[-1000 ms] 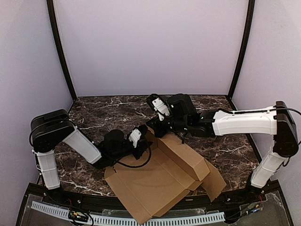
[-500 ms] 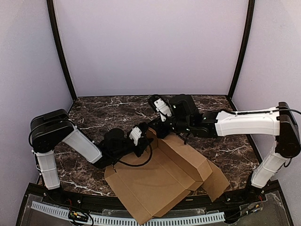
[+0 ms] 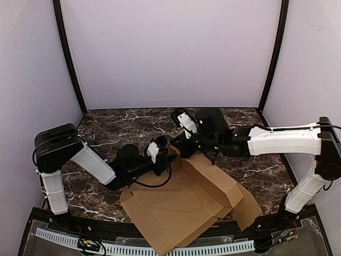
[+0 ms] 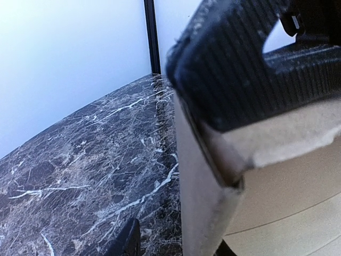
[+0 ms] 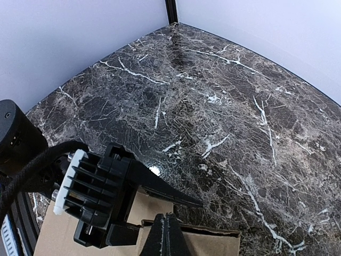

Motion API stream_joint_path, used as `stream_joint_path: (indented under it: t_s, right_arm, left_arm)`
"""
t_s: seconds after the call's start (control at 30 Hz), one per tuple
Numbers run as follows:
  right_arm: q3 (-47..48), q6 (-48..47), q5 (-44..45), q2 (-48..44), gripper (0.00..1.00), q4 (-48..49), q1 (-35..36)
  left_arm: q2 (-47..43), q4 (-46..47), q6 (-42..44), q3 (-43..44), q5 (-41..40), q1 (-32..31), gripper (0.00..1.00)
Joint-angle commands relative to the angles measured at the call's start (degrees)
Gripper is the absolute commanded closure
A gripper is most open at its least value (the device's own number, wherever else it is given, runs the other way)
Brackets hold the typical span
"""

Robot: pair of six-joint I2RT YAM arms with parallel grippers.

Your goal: Fold the paper box

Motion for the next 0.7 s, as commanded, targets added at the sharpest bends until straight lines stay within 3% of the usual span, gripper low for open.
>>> stream_joint_path:
  t_s: [0.0, 0.47, 0.63, 0.67]
  right_arm:
    - [-3.2, 1.0, -0.5, -0.7, 1.00, -7.5, 0.6]
    - [-5.0, 2.1, -0.3, -3.1, 1.00, -7.4, 0.6]
    - [-5.3, 2.4, -0.4, -3.4, 1.00, -7.4, 0.5]
    - [-5.3, 2.4, -0.3, -3.5, 1.00, -7.4, 0.6]
  left_arm:
    - [1.0, 2.5, -1.7, 2.1, 3.4, 0.0, 0.64]
    - [6.0, 6.7, -6.9, 4.2, 7.5, 0.0, 0.65]
    - [7.0, 6.8, -7.8, 6.1, 8.3, 0.0, 0.75]
    - [7.1, 6.6, -7.8, 6.6, 8.4, 0.0, 0.81]
